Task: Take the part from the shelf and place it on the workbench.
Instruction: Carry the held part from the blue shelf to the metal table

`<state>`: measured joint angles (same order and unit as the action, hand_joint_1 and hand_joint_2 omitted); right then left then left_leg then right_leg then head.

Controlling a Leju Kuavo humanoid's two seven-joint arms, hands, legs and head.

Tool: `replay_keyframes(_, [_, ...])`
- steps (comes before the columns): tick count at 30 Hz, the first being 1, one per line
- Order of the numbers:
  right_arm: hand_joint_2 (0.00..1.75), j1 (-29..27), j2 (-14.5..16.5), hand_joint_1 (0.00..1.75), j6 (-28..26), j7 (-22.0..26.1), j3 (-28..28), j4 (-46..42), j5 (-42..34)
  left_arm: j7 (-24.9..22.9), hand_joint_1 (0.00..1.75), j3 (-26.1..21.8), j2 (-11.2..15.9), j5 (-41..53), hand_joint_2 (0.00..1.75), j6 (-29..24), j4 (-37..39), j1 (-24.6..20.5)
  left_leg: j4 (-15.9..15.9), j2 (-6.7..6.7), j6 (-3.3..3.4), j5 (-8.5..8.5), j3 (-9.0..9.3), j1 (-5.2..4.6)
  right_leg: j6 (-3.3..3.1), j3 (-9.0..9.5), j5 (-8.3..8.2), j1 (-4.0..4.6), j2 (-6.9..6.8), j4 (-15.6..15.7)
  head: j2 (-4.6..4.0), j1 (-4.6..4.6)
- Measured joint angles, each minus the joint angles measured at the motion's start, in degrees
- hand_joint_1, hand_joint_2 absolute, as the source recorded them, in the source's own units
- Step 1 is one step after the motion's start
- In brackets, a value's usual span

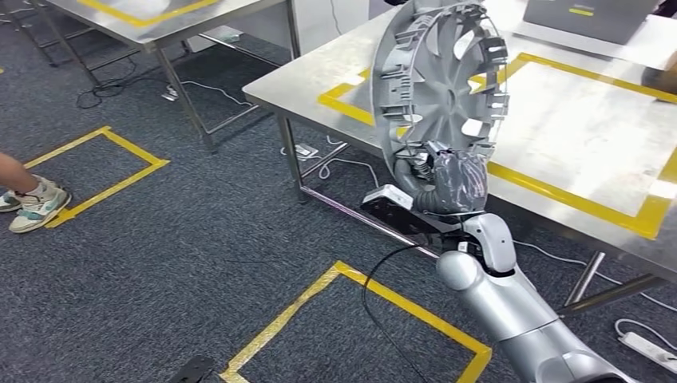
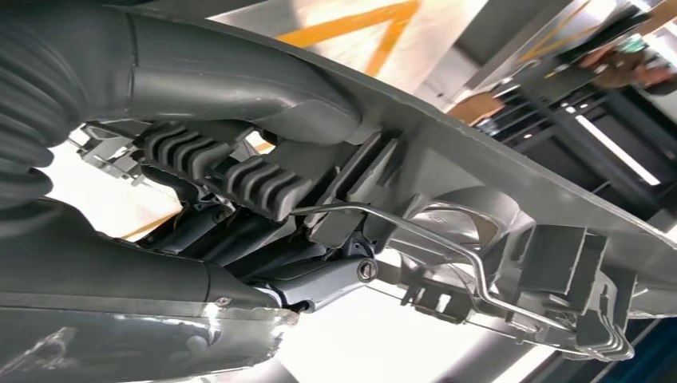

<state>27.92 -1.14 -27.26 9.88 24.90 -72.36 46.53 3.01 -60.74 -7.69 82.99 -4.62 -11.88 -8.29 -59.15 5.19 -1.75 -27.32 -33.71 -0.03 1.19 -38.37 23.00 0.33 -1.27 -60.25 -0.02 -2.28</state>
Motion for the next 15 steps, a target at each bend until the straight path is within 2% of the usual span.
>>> replay_keyframes(1, [1.75, 0.01, 0.01, 1.75, 0.00, 0.00, 0.00, -0.01, -0.01, 0.00, 0.00, 0.01, -0.01, 0.00, 1.75, 0.01, 0.01, -0.04, -1.54, -1.17, -0.27, -1.06, -0.64, 0.11, -0.32, 0.06, -0.11, -0.20, 0.67, 0.12, 0.00, 0.10])
replay_keyframes(3, [1.75, 0.00, 0.04, 1.75, 0.00, 0.01, 0.03, 0.01, 0.01, 0.01, 0.00, 0.00, -0.01, 0.00, 1.75, 0.01, 0.01, 0.04, -7.82, -3.86, -0.56, -4.27, -3.73, 0.24, -0.78, 0.08, -0.18, -0.43, 1.97, 0.18, 0.00, 0.32])
replay_keyframes(4, [1.75, -0.03, 0.05, 1.75, 0.00, 0.02, 0.05, 0.04, 0.01, 0.00, 0.00, -0.01, -0.02, -0.02, 1.75, 0.01, 0.01, 0.15, -11.48, -4.42, -0.63, -5.70, -5.71, 0.24, -0.92, 0.06, -0.20, -0.45, 2.68, 0.19, 0.00, 0.40])
replay_keyframes(5, [1.75, -0.06, 0.05, 1.75, 0.00, 0.03, 0.07, 0.11, 0.01, -0.01, 0.00, -0.01, -0.02, -0.04, 1.75, 0.01, 0.01, 0.24, -13.99, -4.63, -0.67, -6.26, -7.21, 0.24, -0.94, 0.04, -0.20, -0.46, 3.45, 0.18, 0.00, 0.43])
replay_keyframes(6, [1.75, -0.08, 0.05, 1.75, 0.00, 0.04, 0.08, 0.19, 0.00, -0.02, 0.00, -0.02, -0.02, -0.06, 1.75, 0.01, 0.01, 0.28, -14.75, -4.71, -0.67, -5.75, -7.88, 0.27, -0.92, 0.04, -0.23, -0.49, 4.27, 0.18, 0.00, 0.42])
replay_keyframes(7, [1.75, -0.09, 0.05, 1.75, 0.00, 0.04, 0.09, 0.26, -0.01, -0.04, 0.00, -0.02, -0.01, -0.08, 1.75, 0.01, 0.01, 0.27, -13.45, -4.87, -0.66, -4.22, -7.51, 0.34, -0.84, 0.04, -0.28, -0.55, 5.12, 0.18, 0.00, 0.42])
replay_keyframes(8, [1.75, -0.10, 0.05, 1.75, 0.00, 0.04, 0.09, 0.30, -0.01, -0.07, 0.00, -0.02, 0.01, -0.07, 1.75, 0.01, 0.01, 0.24, -10.53, -5.45, -0.68, -2.09, -6.27, 0.50, -0.69, 0.04, -0.34, -0.65, 5.96, 0.16, 0.00, 0.43])
replay_keyframes(9, [1.75, -0.08, 0.05, 1.75, 0.00, 0.05, 0.10, 0.32, -0.01, -0.10, 0.00, -0.02, 0.01, -0.05, 1.75, 0.01, 0.01, 0.23, -7.03, -6.83, -0.74, -0.12, -4.71, 0.76, -0.46, -0.05, -0.41, -0.73, 6.74, 0.11, 0.00, 0.43])
replay_keyframes(10, [1.75, -0.04, 0.05, 1.75, 0.00, 0.06, 0.10, 0.31, 0.00, -0.13, 0.00, -0.02, 0.00, -0.05, 1.75, 0.01, 0.01, 0.26, -3.68, -8.17, -0.73, 1.07, -3.24, 1.08, -0.14, -0.28, -0.47, -0.75, 7.52, -0.06, 0.00, 0.45])
replay_keyframes(11, [1.75, -0.01, 0.05, 1.75, -0.01, 0.08, 0.09, 0.30, 0.00, -0.14, 0.00, -0.02, -0.01, -0.04, 1.75, 0.01, 0.01, 0.29, -1.48, -9.28, -0.62, 1.63, -2.26, 1.27, 0.23, -0.54, -0.60, -0.80, 8.18, -0.09, 0.01, 0.44])
replay_keyframes(12, [1.75, -0.05, 0.04, 1.75, -0.03, 0.10, 0.08, 0.29, 0.00, -0.15, 0.00, -0.02, 0.00, -0.03, 1.75, 0.01, 0.02, 0.30, -0.39, -9.82, -0.40, 1.62, -1.80, 1.31, 0.62, -0.80, -0.78, -0.86, 8.83, -0.02, 0.01, 0.49])
replay_keyframes(14, [1.75, -0.32, 0.01, 1.75, -0.07, 0.13, 0.02, 0.27, 0.00, -0.16, 0.00, -0.02, 0.04, -0.01, 1.75, -0.01, 0.02, 0.24, 0.01, -8.74, 0.44, 1.66, -1.62, 1.13, 1.38, -1.23, -1.14, -1.12, 9.70, 0.35, 0.01, 0.55])
replay_keyframes(15, [1.75, -0.46, -0.01, 1.75, -0.08, 0.13, -0.01, 0.27, -0.01, -0.16, 0.00, -0.02, 0.07, 0.00, 1.75, -0.02, 0.01, 0.17, 0.15, -8.11, 0.86, 1.79, -1.56, 1.08, 1.63, -1.55, -0.92, -1.05, 8.93, 0.05, 0.01, 0.47])
